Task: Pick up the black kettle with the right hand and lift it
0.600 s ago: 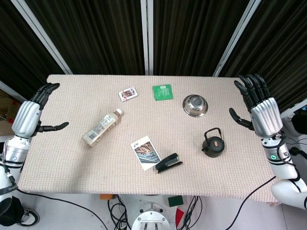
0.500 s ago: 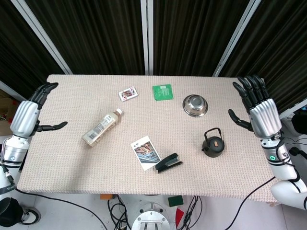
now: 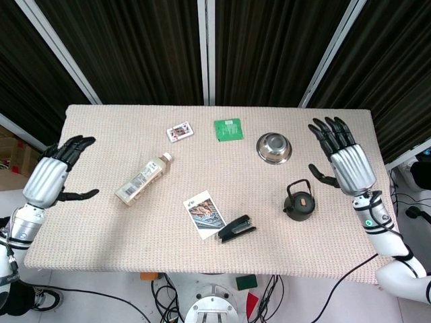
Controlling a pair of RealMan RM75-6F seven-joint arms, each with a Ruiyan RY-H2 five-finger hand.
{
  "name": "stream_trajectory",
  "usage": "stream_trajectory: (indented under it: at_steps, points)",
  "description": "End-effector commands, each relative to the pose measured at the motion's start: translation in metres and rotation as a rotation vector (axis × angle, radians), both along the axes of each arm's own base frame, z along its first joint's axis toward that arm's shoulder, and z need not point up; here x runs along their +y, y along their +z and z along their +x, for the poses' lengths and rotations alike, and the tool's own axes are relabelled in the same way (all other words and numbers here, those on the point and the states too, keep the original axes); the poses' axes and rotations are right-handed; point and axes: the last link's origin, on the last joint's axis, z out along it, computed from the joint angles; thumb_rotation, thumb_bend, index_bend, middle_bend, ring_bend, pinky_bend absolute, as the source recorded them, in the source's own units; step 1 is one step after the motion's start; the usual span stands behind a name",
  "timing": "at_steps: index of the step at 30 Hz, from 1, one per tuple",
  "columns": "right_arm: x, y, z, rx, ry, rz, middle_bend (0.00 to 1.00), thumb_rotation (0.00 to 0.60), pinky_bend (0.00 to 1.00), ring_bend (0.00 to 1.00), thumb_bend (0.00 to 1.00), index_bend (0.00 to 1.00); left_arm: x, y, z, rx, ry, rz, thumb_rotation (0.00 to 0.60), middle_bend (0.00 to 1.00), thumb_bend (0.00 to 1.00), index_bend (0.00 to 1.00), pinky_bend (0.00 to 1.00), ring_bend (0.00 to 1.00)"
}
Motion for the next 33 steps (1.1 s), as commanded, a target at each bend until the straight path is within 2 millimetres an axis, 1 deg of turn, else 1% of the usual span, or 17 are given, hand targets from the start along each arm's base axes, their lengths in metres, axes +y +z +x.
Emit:
stream_trajectory:
  at_steps: [1, 3, 7, 9, 11, 13, 14, 17, 20, 22, 24, 27, 30, 33]
  points:
    - [0.004, -0.014, -0.016, 0.352, -0.263, 0.311, 0.00, 0.523, 0.00, 0.00, 0.15, 0.00, -0.019, -0.016, -0.001, 0.067, -0.013, -0.014, 0.600, 0.10, 0.06, 0.09, 0.23, 0.07]
    - [0.001, -0.021, -0.019, 0.432, -0.302, 0.352, 0.00, 0.507, 0.00, 0.00, 0.13, 0.00, -0.026, -0.020, -0.001, 0.049, -0.013, -0.016, 0.600, 0.10, 0.06, 0.09, 0.21, 0.07]
    - [-0.006, -0.038, -0.020, 0.439, -0.393, 0.459, 0.01, 0.503, 0.00, 0.00, 0.12, 0.00, -0.034, -0.020, -0.005, 0.045, -0.007, -0.027, 0.600, 0.10, 0.06, 0.09, 0.21, 0.07]
    - [-0.013, -0.046, -0.021, 0.462, -0.419, 0.505, 0.03, 0.481, 0.00, 0.00, 0.12, 0.00, -0.036, -0.019, -0.007, 0.059, 0.005, -0.029, 0.600, 0.11, 0.06, 0.09, 0.21, 0.07]
    - [-0.018, -0.054, -0.018, 0.497, -0.410, 0.529, 0.07, 0.457, 0.00, 0.00, 0.12, 0.00, -0.037, -0.016, -0.008, 0.066, 0.014, -0.025, 0.600, 0.11, 0.05, 0.09, 0.21, 0.07]
    - [-0.020, -0.061, -0.013, 0.496, -0.402, 0.547, 0.11, 0.453, 0.00, 0.00, 0.10, 0.00, -0.037, -0.015, -0.009, 0.066, 0.019, -0.024, 0.600, 0.11, 0.05, 0.09, 0.21, 0.07]
    - [-0.022, -0.063, -0.010, 0.482, -0.397, 0.547, 0.14, 0.451, 0.00, 0.02, 0.09, 0.01, -0.037, -0.015, -0.009, 0.066, 0.020, -0.026, 0.600, 0.11, 0.05, 0.09, 0.21, 0.07]
    - [-0.026, -0.068, -0.007, 0.444, -0.388, 0.536, 0.20, 0.448, 0.02, 0.10, 0.09, 0.06, -0.037, -0.015, -0.010, 0.064, 0.022, -0.030, 0.600, 0.11, 0.05, 0.09, 0.21, 0.07]
    - [-0.029, -0.071, -0.007, 0.439, -0.395, 0.553, 0.25, 0.448, 0.03, 0.13, 0.07, 0.10, -0.036, -0.016, -0.011, 0.063, 0.021, -0.036, 0.600, 0.11, 0.05, 0.09, 0.21, 0.07]
    - [-0.030, -0.074, -0.008, 0.437, -0.407, 0.577, 0.28, 0.447, 0.03, 0.14, 0.07, 0.14, -0.036, -0.017, -0.011, 0.064, 0.021, -0.042, 0.600, 0.11, 0.05, 0.09, 0.21, 0.07]
    - [-0.031, -0.077, -0.008, 0.429, -0.419, 0.600, 0.29, 0.448, 0.04, 0.15, 0.07, 0.19, -0.036, -0.018, -0.012, 0.065, 0.022, -0.048, 0.600, 0.11, 0.05, 0.09, 0.21, 0.07]
    - [-0.033, -0.081, -0.008, 0.412, -0.426, 0.606, 0.29, 0.449, 0.06, 0.15, 0.06, 0.21, -0.034, -0.019, -0.014, 0.059, 0.026, -0.053, 0.600, 0.11, 0.05, 0.09, 0.21, 0.07]
    - [-0.034, -0.084, -0.008, 0.405, -0.427, 0.609, 0.31, 0.449, 0.06, 0.18, 0.06, 0.24, -0.032, -0.018, -0.017, 0.048, 0.036, -0.059, 0.600, 0.11, 0.05, 0.09, 0.21, 0.07]
    - [-0.035, -0.083, -0.007, 0.399, -0.420, 0.601, 0.35, 0.446, 0.05, 0.23, 0.06, 0.29, -0.031, -0.017, -0.018, 0.050, 0.036, -0.055, 0.600, 0.11, 0.05, 0.09, 0.21, 0.07]
